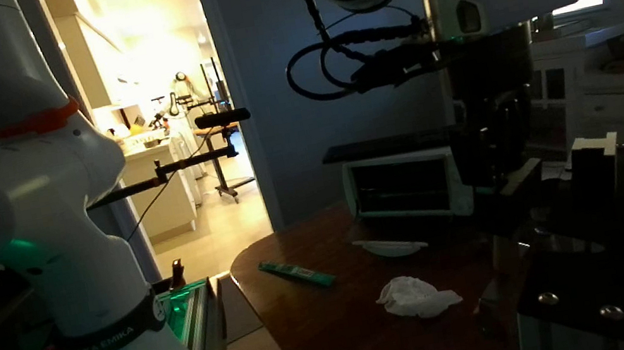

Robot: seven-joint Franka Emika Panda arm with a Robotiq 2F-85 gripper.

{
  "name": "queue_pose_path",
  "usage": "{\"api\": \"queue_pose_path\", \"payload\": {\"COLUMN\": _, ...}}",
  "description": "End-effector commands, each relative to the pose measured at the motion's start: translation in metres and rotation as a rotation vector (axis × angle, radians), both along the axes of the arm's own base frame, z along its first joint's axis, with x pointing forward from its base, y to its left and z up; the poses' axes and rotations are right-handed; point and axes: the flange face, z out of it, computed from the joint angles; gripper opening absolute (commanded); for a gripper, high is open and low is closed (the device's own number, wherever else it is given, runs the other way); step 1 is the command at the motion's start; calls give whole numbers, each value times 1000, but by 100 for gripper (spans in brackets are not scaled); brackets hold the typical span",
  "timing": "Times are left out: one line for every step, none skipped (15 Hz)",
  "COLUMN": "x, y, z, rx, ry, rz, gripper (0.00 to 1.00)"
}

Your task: Pick up the roller and move it left and right over the table

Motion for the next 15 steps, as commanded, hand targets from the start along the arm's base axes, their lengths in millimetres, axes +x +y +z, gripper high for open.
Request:
{"api": "queue_pose_path", "payload": {"x": -22, "y": 36, "z": 12, "rx": -15, "ry": -47, "rz": 56, "gripper": 34}}
{"api": "queue_pose_path", "payload": {"x": -25, "y": 46, "z": 13, "rx": -24, "ry": -68, "rz": 73, "gripper": 34}}
{"api": "queue_pose_path", "payload": {"x": -28, "y": 56, "z": 14, "rx": -35, "ry": -89, "rz": 91, "gripper": 34}}
{"api": "queue_pose_path", "payload": {"x": -31, "y": 68, "z": 14, "rx": -44, "ry": -107, "rz": 113, "gripper": 34}}
{"api": "queue_pose_path", "payload": {"x": -34, "y": 78, "z": 14, "rx": -52, "ry": -131, "rz": 136, "gripper": 34}}
{"api": "queue_pose_path", "payload": {"x": -37, "y": 91, "z": 10, "rx": -58, "ry": -150, "rz": 162, "gripper": 34}}
{"api": "queue_pose_path", "payload": {"x": -40, "y": 102, "z": 6, "rx": -70, "ry": -170, "rz": 189, "gripper": 34}}
{"api": "queue_pose_path", "payload": {"x": -44, "y": 113, "z": 4, "rx": -77, "ry": -187, "rz": 216, "gripper": 34}}
{"api": "queue_pose_path", "payload": {"x": -48, "y": 123, "z": 0, "rx": -82, "ry": -207, "rz": 236, "gripper": 34}}
{"api": "queue_pose_path", "payload": {"x": -51, "y": 133, "z": -4, "rx": -86, "ry": -224, "rz": 257, "gripper": 34}}
{"api": "queue_pose_path", "payload": {"x": -54, "y": 144, "z": -6, "rx": -86, "ry": -234, "rz": 278, "gripper": 34}}
{"api": "queue_pose_path", "payload": {"x": -57, "y": 153, "z": -10, "rx": -84, "ry": -240, "rz": 293, "gripper": 34}}
{"api": "queue_pose_path", "payload": {"x": -60, "y": 161, "z": -12, "rx": -77, "ry": -239, "rz": 310, "gripper": 34}}
{"api": "queue_pose_path", "payload": {"x": -64, "y": 170, "z": -14, "rx": -61, "ry": -226, "rz": 324, "gripper": 34}}
{"api": "queue_pose_path", "payload": {"x": -66, "y": 176, "z": -14, "rx": -38, "ry": -208, "rz": 336, "gripper": 34}}
